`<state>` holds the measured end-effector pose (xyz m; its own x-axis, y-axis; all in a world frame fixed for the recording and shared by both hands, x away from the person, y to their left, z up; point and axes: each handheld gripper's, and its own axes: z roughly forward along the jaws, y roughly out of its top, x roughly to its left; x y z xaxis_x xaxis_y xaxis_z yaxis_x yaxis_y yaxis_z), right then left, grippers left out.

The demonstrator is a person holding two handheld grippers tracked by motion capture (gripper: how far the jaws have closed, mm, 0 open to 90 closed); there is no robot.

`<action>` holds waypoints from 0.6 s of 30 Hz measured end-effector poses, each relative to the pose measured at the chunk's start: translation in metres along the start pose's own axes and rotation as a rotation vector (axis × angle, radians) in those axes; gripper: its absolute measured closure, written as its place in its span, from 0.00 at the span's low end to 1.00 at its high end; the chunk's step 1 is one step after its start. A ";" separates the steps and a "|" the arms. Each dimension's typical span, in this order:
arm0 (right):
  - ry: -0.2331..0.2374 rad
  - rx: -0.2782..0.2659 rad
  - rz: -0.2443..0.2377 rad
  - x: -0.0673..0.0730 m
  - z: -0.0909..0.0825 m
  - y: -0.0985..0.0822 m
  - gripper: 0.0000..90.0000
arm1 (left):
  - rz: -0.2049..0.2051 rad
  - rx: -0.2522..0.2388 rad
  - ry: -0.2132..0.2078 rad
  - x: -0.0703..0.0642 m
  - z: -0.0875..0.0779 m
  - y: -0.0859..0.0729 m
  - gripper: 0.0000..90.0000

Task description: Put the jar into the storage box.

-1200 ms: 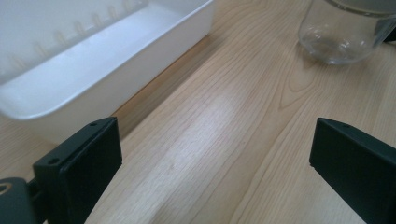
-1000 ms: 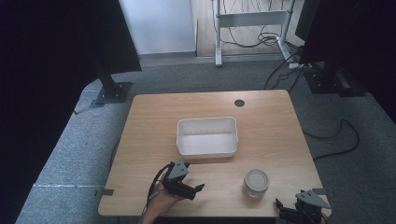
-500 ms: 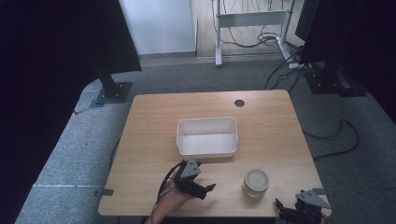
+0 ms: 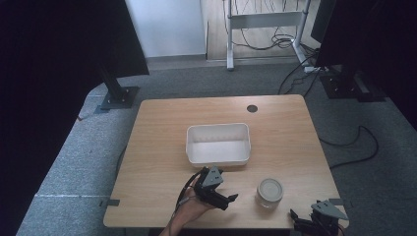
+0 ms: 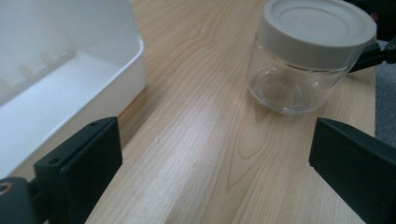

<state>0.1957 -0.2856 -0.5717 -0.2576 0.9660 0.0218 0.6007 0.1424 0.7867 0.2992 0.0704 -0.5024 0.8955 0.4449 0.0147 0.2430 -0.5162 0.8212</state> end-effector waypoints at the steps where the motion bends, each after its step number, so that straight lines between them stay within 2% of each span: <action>1: 0.000 0.000 0.000 0.000 0.000 0.000 0.00 | 0.003 0.001 -0.002 -0.001 0.002 0.001 0.03; 8: 0.000 -0.001 0.000 0.000 0.000 0.000 0.00 | 0.009 0.008 -0.010 -0.004 0.012 0.007 0.03; 18: 0.003 -0.002 -0.002 0.000 0.000 0.000 0.00 | 0.026 -0.004 -0.046 -0.015 0.028 0.019 0.03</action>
<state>0.1953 -0.2860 -0.5719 -0.2612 0.9650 0.0218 0.5985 0.1442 0.7881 0.3011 0.0331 -0.5026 0.9179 0.3968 0.0096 0.2179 -0.5241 0.8233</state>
